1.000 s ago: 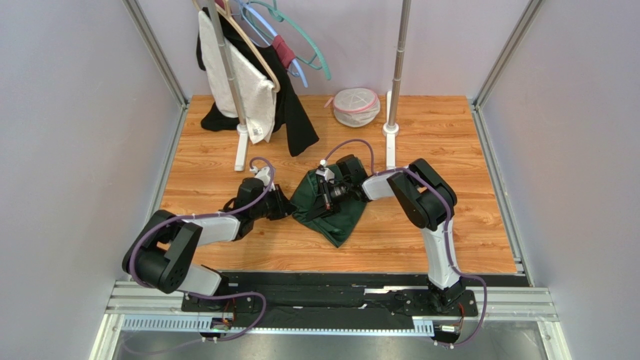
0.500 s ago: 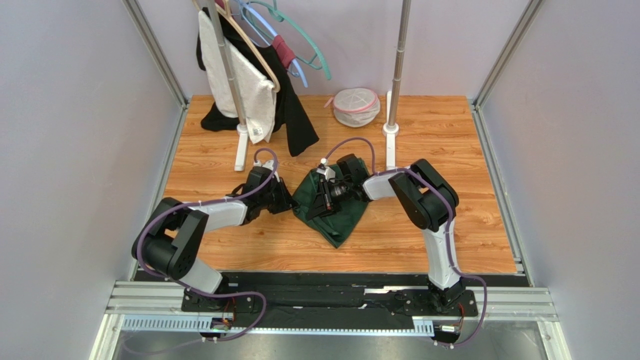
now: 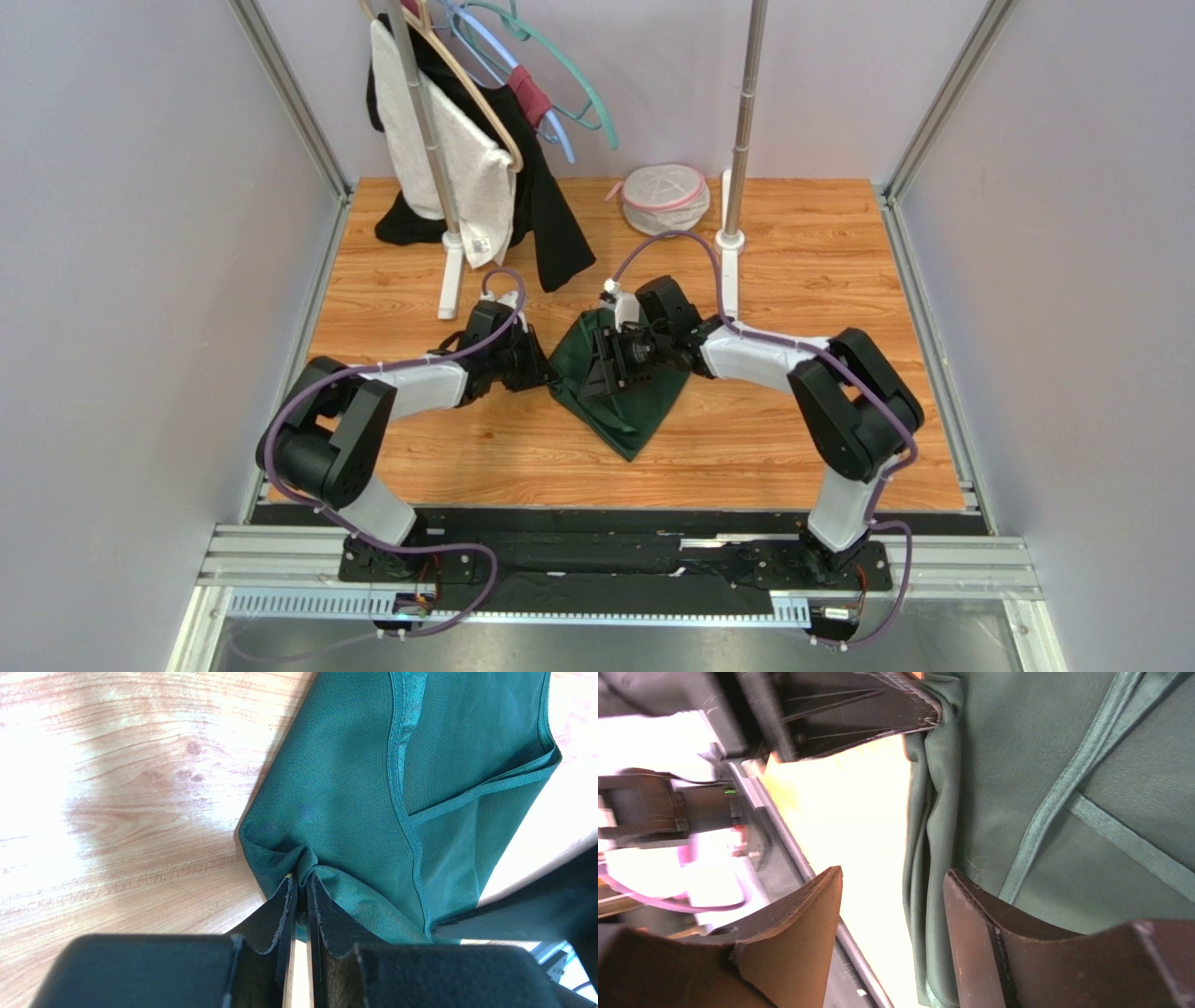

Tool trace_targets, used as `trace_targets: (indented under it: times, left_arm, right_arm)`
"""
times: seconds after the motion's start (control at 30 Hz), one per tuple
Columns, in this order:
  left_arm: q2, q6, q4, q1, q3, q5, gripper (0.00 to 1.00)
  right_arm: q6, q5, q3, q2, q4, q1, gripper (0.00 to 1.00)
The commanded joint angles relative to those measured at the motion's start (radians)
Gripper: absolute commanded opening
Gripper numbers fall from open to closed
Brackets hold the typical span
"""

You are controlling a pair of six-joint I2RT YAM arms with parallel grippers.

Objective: Fold the napkin, place the utensils inside, and roll it up
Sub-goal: Roll the napkin with the utensil

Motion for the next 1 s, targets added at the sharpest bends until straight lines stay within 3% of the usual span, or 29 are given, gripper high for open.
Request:
trace_targets:
  times: [0.0, 0.13, 0.33, 0.67, 0.97]
  left_arm:
    - [0.036, 0.047, -0.088, 0.003, 0.007, -0.021, 0.15]
    - [0.039, 0.047, -0.093, 0.003, 0.012, -0.014, 0.15]
    - [0.045, 0.049, -0.09, 0.001, 0.014, -0.003, 0.14]
    - [0.044, 0.052, -0.093, 0.003, 0.012, -0.003, 0.15]
    - [0.045, 0.049, -0.093, 0.003, 0.012, -0.001, 0.14]
  right_arm:
    - [-0.193, 0.283, -0.01, -0.122, -0.117, 0.118, 0.6]
    - [-0.274, 0.669, -0.007, -0.137, -0.171, 0.263, 0.6]
    - [-0.305, 1.018, -0.022, -0.146, -0.176, 0.408, 0.6]
    - [-0.4, 1.127, -0.057, -0.182, -0.114, 0.501, 0.62]
    - [-0.426, 1.063, -0.056, -0.145, -0.114, 0.502, 0.64]
